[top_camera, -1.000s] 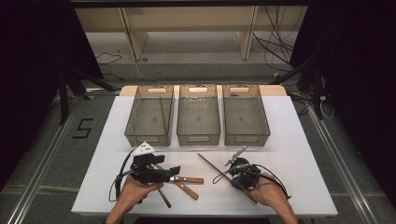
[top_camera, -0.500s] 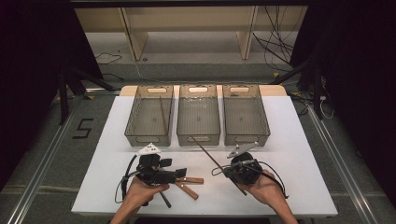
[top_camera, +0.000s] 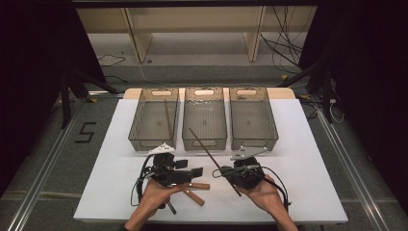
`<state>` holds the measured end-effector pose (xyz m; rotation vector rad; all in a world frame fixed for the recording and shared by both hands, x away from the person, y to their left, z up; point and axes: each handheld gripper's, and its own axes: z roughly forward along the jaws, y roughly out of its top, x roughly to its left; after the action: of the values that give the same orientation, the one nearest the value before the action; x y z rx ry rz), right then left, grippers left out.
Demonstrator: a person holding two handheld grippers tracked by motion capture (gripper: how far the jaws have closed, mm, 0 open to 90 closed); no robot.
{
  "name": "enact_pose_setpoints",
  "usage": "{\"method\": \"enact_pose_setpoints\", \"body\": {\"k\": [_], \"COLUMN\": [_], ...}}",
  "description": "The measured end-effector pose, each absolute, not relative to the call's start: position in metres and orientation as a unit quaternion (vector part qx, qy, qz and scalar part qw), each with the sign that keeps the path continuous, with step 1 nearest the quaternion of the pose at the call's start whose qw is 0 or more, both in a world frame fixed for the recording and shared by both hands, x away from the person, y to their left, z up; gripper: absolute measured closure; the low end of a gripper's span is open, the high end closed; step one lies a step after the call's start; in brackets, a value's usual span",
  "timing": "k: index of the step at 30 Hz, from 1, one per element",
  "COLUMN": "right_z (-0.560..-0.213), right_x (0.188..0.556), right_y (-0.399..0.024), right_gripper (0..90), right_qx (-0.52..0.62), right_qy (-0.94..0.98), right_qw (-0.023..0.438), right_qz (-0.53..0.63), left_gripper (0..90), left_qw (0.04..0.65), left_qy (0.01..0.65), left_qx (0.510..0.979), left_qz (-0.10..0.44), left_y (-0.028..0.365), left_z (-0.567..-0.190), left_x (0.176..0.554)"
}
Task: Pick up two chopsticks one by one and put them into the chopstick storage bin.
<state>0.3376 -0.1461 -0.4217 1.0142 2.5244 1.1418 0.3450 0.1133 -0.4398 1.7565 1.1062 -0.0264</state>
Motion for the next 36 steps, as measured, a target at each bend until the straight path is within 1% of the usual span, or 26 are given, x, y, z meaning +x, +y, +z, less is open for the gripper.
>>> {"method": "enact_pose_setpoints", "body": {"k": [4, 8, 13, 16, 24, 36], "right_z": [-0.421, -0.421, -0.421, -0.422, -0.424, -0.425], "right_x": [0.336, 0.334, 0.332, 0.331, 0.328, 0.323], "right_y": [-0.141, -0.137, -0.132, -0.130, -0.125, -0.119], "right_gripper": [85.0, 85.0, 85.0, 85.0, 85.0, 84.9], "right_qx": [0.335, 0.328, 0.322, 0.320, 0.313, 0.304], "right_qy": [0.852, 0.851, 0.849, 0.849, 0.851, 0.851], "right_qw": [0.095, 0.099, 0.102, 0.101, 0.095, 0.097], "right_qz": [0.392, 0.399, 0.405, 0.407, 0.410, 0.417], "left_gripper": [21.1, 23.3, 28.9, 33.6, 51.8, 72.5], "left_qw": [0.514, 0.527, 0.537, 0.542, 0.554, 0.563], "left_qy": [0.464, 0.461, 0.458, 0.459, 0.469, 0.459], "left_qx": [0.721, 0.713, 0.707, 0.702, 0.684, 0.681], "left_qz": [-0.026, -0.036, -0.043, -0.045, -0.071, -0.097], "left_y": [0.109, 0.105, 0.100, 0.099, 0.103, 0.103], "left_z": [-0.441, -0.439, -0.437, -0.437, -0.443, -0.445], "left_x": [0.347, 0.349, 0.352, 0.353, 0.355, 0.355]}}
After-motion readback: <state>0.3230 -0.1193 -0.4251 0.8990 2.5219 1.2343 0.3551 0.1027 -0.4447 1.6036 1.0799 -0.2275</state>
